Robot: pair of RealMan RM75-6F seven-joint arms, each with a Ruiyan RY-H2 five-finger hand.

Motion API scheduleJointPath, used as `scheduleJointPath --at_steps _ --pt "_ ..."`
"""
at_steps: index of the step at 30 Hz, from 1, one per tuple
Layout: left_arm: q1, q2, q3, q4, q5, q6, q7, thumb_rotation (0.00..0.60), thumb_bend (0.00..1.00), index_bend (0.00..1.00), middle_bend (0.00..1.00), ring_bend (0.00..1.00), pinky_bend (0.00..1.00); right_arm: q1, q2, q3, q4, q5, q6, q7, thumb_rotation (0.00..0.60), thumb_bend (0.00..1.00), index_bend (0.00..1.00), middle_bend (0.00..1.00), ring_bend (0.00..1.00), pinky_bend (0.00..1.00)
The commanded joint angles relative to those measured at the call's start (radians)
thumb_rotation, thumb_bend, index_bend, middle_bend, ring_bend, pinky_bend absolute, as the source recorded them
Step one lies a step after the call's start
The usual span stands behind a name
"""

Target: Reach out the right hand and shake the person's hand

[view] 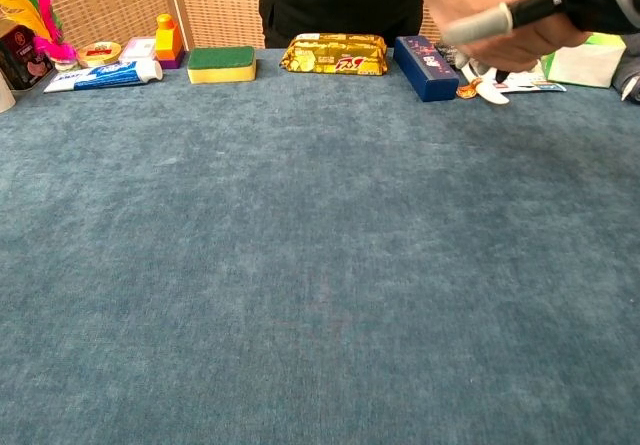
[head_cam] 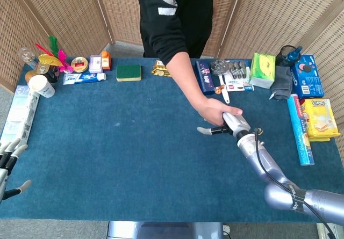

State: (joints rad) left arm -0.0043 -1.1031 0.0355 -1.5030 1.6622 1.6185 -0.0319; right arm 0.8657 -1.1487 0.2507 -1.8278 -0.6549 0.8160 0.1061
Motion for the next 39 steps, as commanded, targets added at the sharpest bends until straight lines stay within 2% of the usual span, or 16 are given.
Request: scheduleJointPath --at_steps 1,3,9,13,17,33,34,35,36,39 --pt "0.000 0.000 0.000 0.000 0.000 -0.001 0.001 0.600 0.03 0.07 0.00 0.00 0.00 -0.003 0.003 0.002 -0.001 0.004 -0.007 -0.002 0.504 0.19 0.40 0.49 0.49 0.62" --pt "0.000 0.000 0.000 -0.001 -0.001 -0.002 0.001 0.600 0.03 0.07 0.00 0.00 0.00 -0.007 0.006 0.008 -0.003 0.007 -0.017 0.008 0.534 0.21 0.41 0.50 0.50 0.63" --pt "0.000 0.000 0.002 -0.001 0.001 -0.002 0.001 0.600 0.03 0.07 0.00 0.00 0.00 -0.014 0.014 0.016 -0.002 0.016 -0.038 0.021 0.536 0.21 0.45 0.56 0.53 0.63" --pt "0.000 0.000 0.002 -0.001 0.001 -0.001 0.001 0.600 0.03 0.07 0.00 0.00 0.00 -0.013 0.016 0.017 -0.002 0.027 -0.045 0.019 0.597 0.23 0.49 0.60 0.54 0.63" --pt "0.000 0.000 0.002 -0.001 0.001 0.000 0.001 0.600 0.03 0.07 0.00 0.00 0.00 -0.010 0.017 0.019 -0.003 0.042 -0.048 0.014 0.600 0.27 0.51 0.61 0.54 0.63" --pt "0.000 0.001 0.004 -0.002 0.003 -0.003 -0.001 0.600 0.04 0.07 0.00 0.00 0.00 -0.006 0.025 0.017 -0.010 0.071 -0.056 -0.005 0.600 0.28 0.53 0.61 0.53 0.63" --pt "0.000 0.001 0.004 -0.002 0.002 -0.002 -0.001 0.600 0.03 0.07 0.00 0.00 0.00 -0.007 0.026 0.019 -0.011 0.069 -0.059 -0.002 0.600 0.27 0.51 0.59 0.51 0.62" --pt "0.000 0.001 0.003 -0.002 0.002 -0.002 -0.001 0.600 0.03 0.07 0.00 0.00 0.00 -0.009 0.027 0.020 -0.011 0.065 -0.063 0.001 0.600 0.24 0.45 0.52 0.46 0.59" --pt "0.000 0.001 0.003 -0.002 0.002 -0.003 -0.001 0.600 0.03 0.07 0.00 0.00 0.00 -0.013 0.029 0.022 -0.013 0.057 -0.070 0.008 0.600 0.20 0.37 0.43 0.37 0.54" --pt "0.000 0.001 0.004 -0.001 0.002 -0.003 0.000 0.600 0.03 0.07 0.00 0.00 0.00 -0.035 0.047 0.040 -0.014 0.019 -0.121 0.063 0.577 0.07 0.22 0.19 0.14 0.37"
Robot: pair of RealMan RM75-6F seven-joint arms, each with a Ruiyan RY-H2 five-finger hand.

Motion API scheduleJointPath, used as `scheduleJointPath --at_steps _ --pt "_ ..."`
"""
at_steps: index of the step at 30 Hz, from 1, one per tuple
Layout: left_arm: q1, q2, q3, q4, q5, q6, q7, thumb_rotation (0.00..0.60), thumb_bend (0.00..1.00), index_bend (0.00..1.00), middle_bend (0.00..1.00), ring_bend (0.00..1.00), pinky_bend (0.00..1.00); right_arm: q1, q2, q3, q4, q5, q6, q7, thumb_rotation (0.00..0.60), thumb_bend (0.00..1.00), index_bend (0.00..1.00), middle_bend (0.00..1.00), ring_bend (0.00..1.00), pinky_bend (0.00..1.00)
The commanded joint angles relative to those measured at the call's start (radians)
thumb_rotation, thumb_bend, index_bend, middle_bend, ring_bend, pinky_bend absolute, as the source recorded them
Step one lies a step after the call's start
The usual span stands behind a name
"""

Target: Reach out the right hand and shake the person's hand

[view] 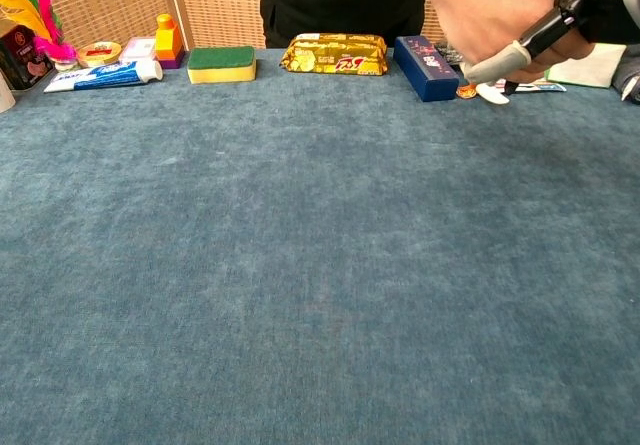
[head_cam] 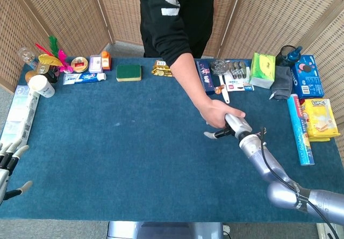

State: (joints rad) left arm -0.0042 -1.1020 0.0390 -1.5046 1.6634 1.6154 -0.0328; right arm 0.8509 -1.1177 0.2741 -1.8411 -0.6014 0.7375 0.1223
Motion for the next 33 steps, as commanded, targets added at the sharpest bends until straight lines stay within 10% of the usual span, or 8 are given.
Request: scheduleJointPath --at_steps 1,9,23,33 --pt "0.000 0.000 0.000 0.000 0.001 0.000 0.000 0.600 0.04 0.07 0.00 0.00 0.00 -0.027 0.020 0.020 0.003 -0.051 -0.051 0.058 0.547 0.04 0.20 0.15 0.10 0.34" --pt "0.000 0.000 0.002 -0.001 0.002 -0.001 0.003 0.600 0.03 0.07 0.00 0.00 0.00 -0.064 0.054 0.031 0.012 -0.133 -0.106 0.119 0.314 0.00 0.10 0.00 0.00 0.16" --pt "0.002 0.002 0.004 -0.001 0.007 0.004 -0.002 0.600 0.03 0.07 0.00 0.00 0.00 -0.143 0.146 -0.014 -0.033 -0.263 -0.044 0.090 0.288 0.00 0.08 0.00 0.00 0.12" --pt "0.006 0.003 0.010 0.001 0.023 0.015 -0.005 0.600 0.03 0.07 0.00 0.00 0.00 -0.376 0.180 -0.103 0.027 -0.690 0.353 0.085 0.271 0.00 0.10 0.02 0.00 0.15"
